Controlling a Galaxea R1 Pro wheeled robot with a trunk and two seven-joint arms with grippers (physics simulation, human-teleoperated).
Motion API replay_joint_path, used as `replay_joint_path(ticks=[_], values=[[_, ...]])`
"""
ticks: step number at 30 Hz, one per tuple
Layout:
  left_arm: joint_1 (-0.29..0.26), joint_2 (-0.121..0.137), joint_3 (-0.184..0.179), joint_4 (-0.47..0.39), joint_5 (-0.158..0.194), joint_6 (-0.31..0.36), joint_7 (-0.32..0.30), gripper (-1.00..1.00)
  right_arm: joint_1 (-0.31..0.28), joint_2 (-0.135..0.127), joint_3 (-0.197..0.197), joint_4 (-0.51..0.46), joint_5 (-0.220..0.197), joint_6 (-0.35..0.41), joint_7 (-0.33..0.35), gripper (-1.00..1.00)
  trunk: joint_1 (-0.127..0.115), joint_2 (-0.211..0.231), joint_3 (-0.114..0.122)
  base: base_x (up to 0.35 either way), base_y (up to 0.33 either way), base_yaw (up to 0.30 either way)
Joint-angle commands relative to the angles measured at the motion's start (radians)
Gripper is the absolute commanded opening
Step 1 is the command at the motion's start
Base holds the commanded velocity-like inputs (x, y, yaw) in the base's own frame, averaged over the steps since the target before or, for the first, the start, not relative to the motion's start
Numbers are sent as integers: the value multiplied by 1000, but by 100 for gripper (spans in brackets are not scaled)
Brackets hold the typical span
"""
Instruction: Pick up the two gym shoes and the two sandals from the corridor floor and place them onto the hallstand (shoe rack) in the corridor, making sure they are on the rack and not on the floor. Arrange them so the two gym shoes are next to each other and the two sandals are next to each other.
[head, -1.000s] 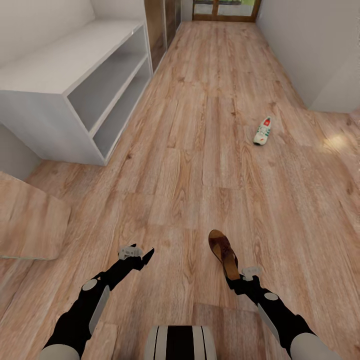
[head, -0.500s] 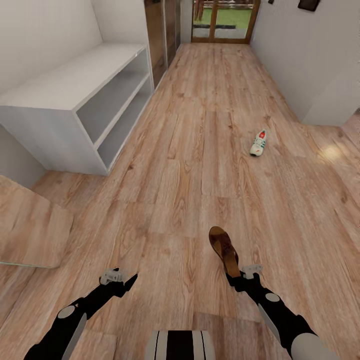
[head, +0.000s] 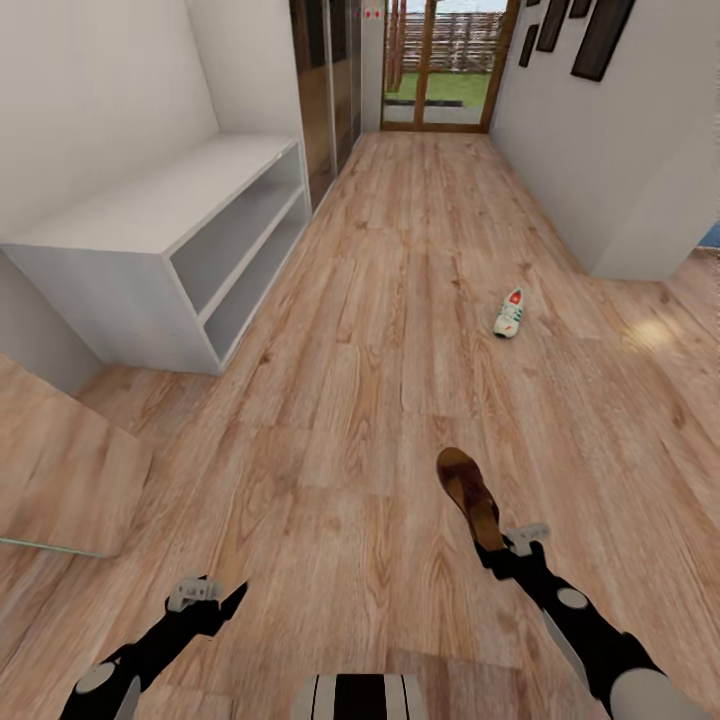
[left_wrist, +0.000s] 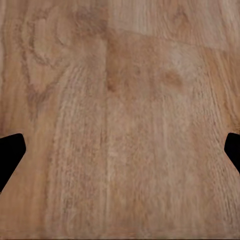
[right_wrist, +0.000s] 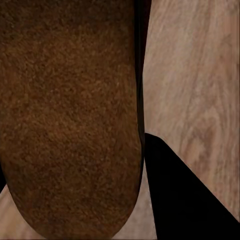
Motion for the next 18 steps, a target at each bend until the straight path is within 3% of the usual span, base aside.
replay_joint_path(ticks=[1,4,6,12,13,18], values=[[12,0,10,4,6,-1,-4,100,6,-3,4,1,-4,-3,0,-100,-1,0,5,0,0,0],[39,0,20,28,7,-10,-2,100,42,-5,5,1,-6,-8,0,-100,-2,1,21,0,0,0],[66,0,30,55,9,-56,-1,100,101,-3,5,2,-7,-40,-1,-100,-3,1,32,0,0,0],[106,-5,81,90,8,-130,3,100,226,-1,4,14,-23,-207,-2,-100,-6,3,65,0,0,0],[132,-3,117,102,12,-138,3,100,272,3,4,54,-43,-287,-2,-100,-6,3,70,0,0,0],[141,-7,147,105,7,-151,2,100,286,3,4,108,-60,-361,-2,-100,-8,4,98,0,0,0]])
